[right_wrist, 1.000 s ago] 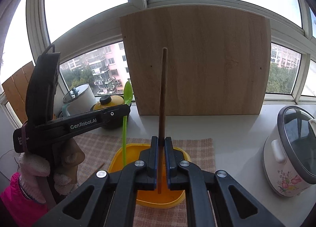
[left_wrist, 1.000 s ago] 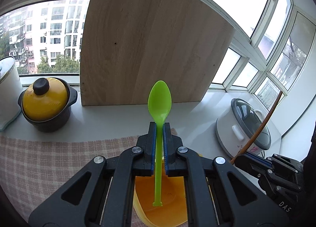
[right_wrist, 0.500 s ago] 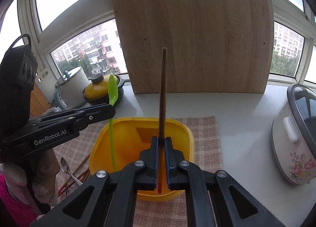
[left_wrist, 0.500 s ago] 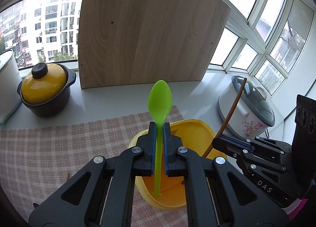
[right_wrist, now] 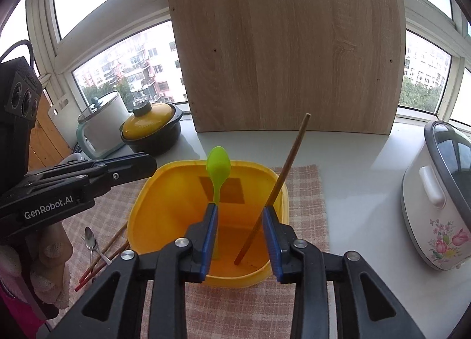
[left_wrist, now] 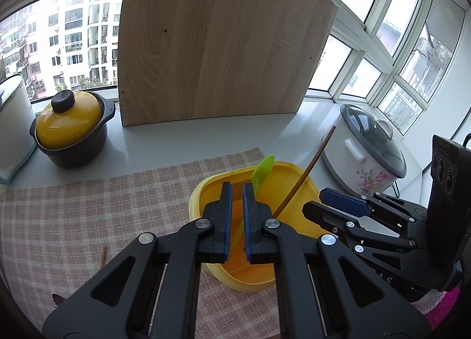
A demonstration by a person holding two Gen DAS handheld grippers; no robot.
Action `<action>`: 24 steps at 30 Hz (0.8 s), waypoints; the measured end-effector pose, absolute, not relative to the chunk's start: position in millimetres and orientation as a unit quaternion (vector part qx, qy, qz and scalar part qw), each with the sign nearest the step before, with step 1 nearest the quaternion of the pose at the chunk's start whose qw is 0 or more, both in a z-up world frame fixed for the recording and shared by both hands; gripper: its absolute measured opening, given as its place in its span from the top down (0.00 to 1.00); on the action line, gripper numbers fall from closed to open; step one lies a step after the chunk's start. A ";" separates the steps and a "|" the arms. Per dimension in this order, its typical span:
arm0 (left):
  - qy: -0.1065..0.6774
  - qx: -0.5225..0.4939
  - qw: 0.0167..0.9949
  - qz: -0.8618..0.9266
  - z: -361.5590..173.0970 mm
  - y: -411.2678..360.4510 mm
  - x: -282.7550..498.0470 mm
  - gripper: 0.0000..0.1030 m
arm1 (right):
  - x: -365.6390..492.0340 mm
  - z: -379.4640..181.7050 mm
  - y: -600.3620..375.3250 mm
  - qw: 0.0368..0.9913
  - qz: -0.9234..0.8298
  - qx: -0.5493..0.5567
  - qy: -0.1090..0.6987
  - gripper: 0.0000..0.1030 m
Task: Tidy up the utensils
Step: 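Open the left gripper to drop the spoon while the right gripper releases the chopstick into the container, then withdraw both grippers from the container back over the utensil pile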
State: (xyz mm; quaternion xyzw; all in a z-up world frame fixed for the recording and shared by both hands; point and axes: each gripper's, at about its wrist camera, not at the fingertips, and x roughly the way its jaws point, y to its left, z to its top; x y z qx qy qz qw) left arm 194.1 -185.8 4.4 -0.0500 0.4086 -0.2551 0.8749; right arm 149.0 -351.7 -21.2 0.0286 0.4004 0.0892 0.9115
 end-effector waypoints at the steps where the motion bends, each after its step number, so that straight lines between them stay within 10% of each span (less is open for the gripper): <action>1: 0.408 -0.050 0.876 -0.254 5.4 -183.5 192.3 0.96 | 146.6 -20.0 -351.6 0.912 0.089 0.029 0.399 0.68; 6: 0.403 -0.055 0.880 -0.245 10.3 -164.2 182.6 0.96 | 136.6 -15.0 -350.4 0.916 0.084 0.030 0.391 0.67; 15: 0.398 -0.074 0.890 -0.208 14.8 -99.5 161.0 0.96 | 109.7 -1.0 -332.0 0.928 0.098 0.018 0.358 0.28; 24: 0.416 -0.084 0.895 -0.138 2.4 -14.4 133.9 0.95 | 88.1 -0.2 -288.0 0.929 0.170 0.004 0.329 0.10</action>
